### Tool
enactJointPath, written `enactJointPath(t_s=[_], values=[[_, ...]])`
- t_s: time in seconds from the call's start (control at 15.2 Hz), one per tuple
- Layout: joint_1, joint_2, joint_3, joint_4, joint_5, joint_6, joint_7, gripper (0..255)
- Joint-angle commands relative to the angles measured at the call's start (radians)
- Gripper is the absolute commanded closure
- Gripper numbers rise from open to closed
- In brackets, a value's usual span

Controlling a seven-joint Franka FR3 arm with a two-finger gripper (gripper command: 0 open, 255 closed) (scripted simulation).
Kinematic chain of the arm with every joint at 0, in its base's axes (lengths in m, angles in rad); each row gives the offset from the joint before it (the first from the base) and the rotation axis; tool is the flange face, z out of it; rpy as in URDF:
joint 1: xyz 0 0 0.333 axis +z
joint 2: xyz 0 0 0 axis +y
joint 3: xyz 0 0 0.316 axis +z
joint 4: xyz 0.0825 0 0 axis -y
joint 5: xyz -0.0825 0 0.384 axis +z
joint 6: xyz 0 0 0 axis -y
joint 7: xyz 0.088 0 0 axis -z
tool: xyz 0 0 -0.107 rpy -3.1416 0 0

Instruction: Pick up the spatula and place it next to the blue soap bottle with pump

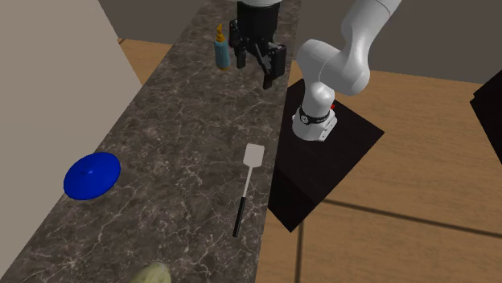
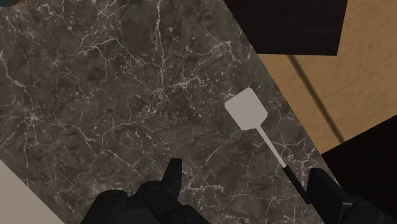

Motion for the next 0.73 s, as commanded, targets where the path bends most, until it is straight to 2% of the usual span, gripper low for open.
enactJointPath(t_s=[0.0,0.66], values=[[0.000,0.000,0.000,0.000,0.000,0.000,0.000,0],[0.112,0.179,-0.018,-0.162,0.010,0.347,-0.207,0]])
